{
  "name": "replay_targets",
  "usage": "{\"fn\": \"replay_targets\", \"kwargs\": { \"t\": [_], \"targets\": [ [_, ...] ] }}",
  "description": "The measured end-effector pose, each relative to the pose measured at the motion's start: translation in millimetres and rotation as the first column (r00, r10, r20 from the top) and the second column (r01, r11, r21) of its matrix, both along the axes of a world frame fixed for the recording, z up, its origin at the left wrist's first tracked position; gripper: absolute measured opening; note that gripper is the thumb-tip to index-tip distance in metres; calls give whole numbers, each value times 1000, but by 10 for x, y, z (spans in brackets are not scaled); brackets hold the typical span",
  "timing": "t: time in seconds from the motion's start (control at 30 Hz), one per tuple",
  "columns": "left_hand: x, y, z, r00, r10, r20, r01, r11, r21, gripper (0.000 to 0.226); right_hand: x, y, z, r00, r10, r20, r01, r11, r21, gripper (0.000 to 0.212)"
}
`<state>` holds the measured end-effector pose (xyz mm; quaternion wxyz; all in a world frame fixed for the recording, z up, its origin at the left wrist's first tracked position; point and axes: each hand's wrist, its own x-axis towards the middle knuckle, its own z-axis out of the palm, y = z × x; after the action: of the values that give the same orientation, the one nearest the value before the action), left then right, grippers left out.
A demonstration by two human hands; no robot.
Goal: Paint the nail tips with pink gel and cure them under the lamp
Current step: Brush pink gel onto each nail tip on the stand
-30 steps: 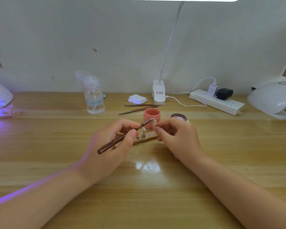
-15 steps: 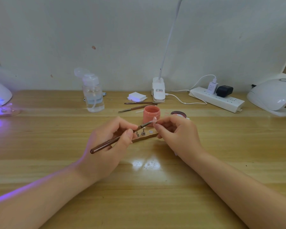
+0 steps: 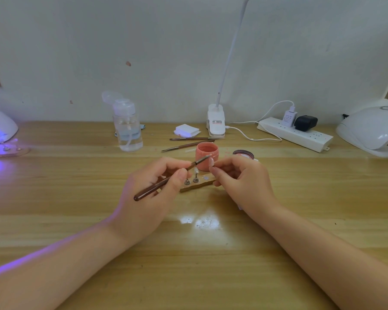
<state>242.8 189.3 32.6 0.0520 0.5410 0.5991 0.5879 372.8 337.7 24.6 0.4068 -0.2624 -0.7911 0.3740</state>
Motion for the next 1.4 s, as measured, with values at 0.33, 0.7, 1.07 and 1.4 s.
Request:
{"fn": "replay_targets", "kwargs": {
  "t": [0.33, 0.7, 1.07, 1.4],
  "targets": [
    [-14, 2, -3, 1000, -16, 13, 16, 1000, 25, 20, -2, -10, 7, 1000, -2, -18, 2, 1000, -3, 2],
    [-21, 8, 18, 1000, -22, -7, 22, 997, 74, 17, 3, -34, 34, 998, 56, -42, -58, 997, -54, 8],
    [-21, 0, -18, 998, -17, 58, 14, 999, 44, 17, 4, -26, 25, 995, 66, -77, -73, 994, -82, 4],
    [-5, -21, 0, 999, -17, 44, 13, 997, 71, 17, 8, -26, 26, 996, 54, -67, -59, 996, -67, 3]
  ]
}}
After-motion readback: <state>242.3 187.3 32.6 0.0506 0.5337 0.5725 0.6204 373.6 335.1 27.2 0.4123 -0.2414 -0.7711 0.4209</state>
